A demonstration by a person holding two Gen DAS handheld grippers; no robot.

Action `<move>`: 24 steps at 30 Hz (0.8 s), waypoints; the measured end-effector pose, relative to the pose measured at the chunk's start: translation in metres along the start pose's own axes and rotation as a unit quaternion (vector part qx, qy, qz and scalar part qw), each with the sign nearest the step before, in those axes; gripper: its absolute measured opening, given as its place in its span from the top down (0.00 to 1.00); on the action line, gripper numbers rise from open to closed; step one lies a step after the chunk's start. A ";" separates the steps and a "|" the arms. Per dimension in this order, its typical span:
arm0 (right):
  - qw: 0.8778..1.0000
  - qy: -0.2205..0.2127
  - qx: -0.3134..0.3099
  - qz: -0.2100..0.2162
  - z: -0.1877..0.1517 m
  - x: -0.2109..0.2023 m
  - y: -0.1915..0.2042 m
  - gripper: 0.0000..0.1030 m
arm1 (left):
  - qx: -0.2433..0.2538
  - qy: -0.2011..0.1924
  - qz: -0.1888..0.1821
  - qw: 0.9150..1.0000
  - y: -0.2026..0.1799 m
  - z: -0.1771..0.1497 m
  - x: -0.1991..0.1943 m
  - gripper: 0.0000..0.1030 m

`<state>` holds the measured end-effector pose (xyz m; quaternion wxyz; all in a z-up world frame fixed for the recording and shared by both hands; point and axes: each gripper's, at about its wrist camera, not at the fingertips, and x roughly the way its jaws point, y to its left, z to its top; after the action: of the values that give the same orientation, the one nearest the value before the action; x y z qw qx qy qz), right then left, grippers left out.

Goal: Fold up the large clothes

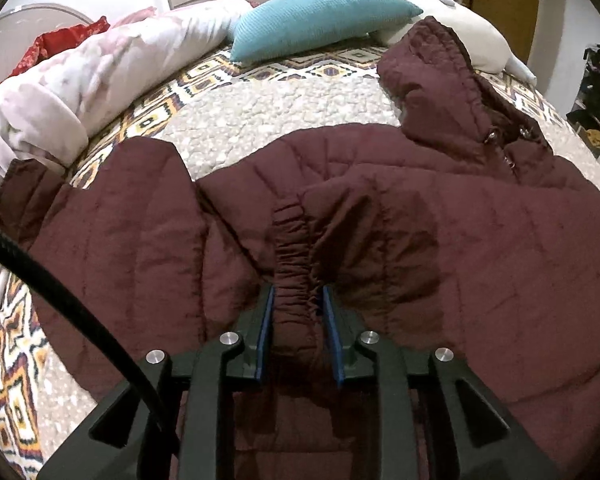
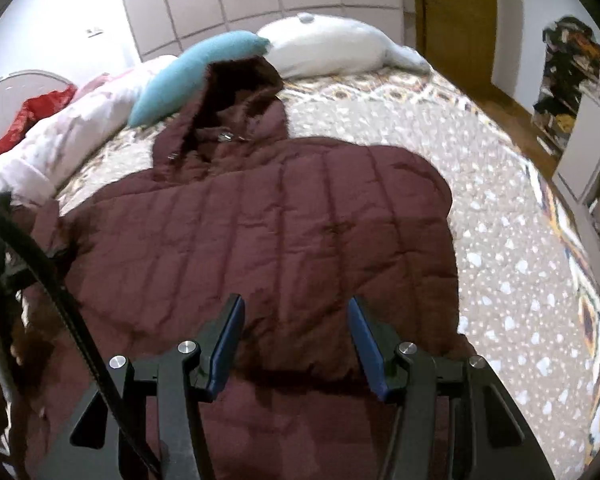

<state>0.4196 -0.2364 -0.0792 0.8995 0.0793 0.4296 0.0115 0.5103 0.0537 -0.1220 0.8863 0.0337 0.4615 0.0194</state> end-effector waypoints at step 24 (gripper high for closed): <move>0.997 -0.027 -0.048 0.049 -0.052 -0.069 0.072 0.29 | -0.095 -0.041 0.144 0.984 0.177 -0.056 -0.095 0.31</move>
<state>0.3392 -0.1649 -0.0470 0.9121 0.0574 0.3993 0.0737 0.4090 0.2267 -0.0629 0.8917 0.0161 0.4107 0.1896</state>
